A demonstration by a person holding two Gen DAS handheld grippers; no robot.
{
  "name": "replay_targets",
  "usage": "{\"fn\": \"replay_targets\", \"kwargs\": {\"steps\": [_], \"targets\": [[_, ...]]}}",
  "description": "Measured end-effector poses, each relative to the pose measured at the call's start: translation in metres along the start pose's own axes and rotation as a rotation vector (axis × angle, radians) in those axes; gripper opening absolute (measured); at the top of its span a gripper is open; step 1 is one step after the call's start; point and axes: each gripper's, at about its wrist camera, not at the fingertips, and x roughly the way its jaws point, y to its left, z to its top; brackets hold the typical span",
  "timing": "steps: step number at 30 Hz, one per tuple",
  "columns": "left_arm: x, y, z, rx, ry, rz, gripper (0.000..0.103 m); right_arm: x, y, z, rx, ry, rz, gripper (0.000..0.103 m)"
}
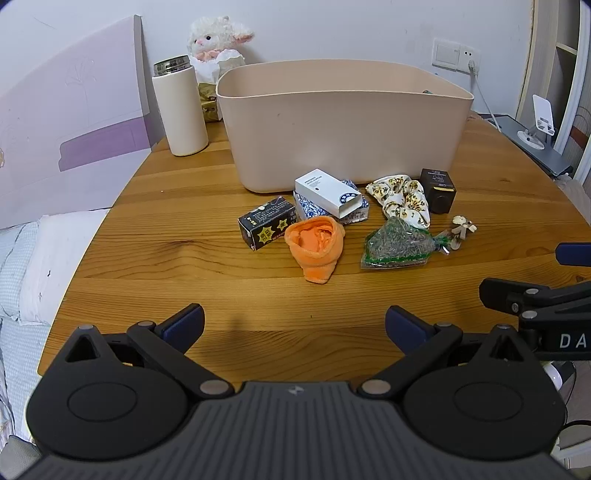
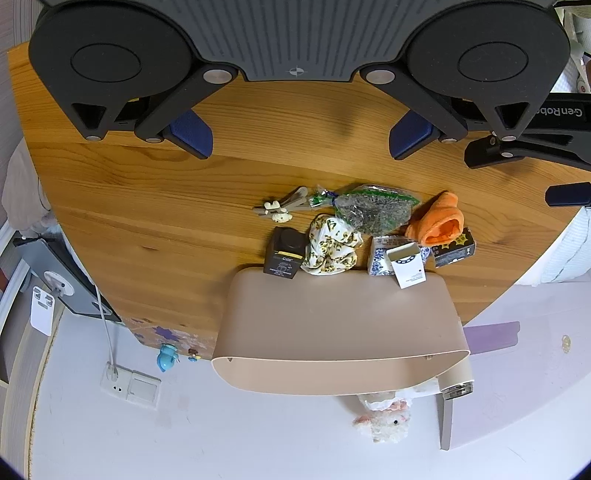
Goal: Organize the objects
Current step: 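Move left tool to the orange sock while right tool approaches the wooden figurine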
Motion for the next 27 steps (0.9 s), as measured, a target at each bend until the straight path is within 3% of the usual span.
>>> {"fn": "replay_targets", "kwargs": {"steps": [27], "targets": [[0.0072,0.0022,0.0063,-0.019,0.010,-0.003,0.103,0.0085,-0.0068,0.0066,0.007,0.011,-0.009,0.103]]}}
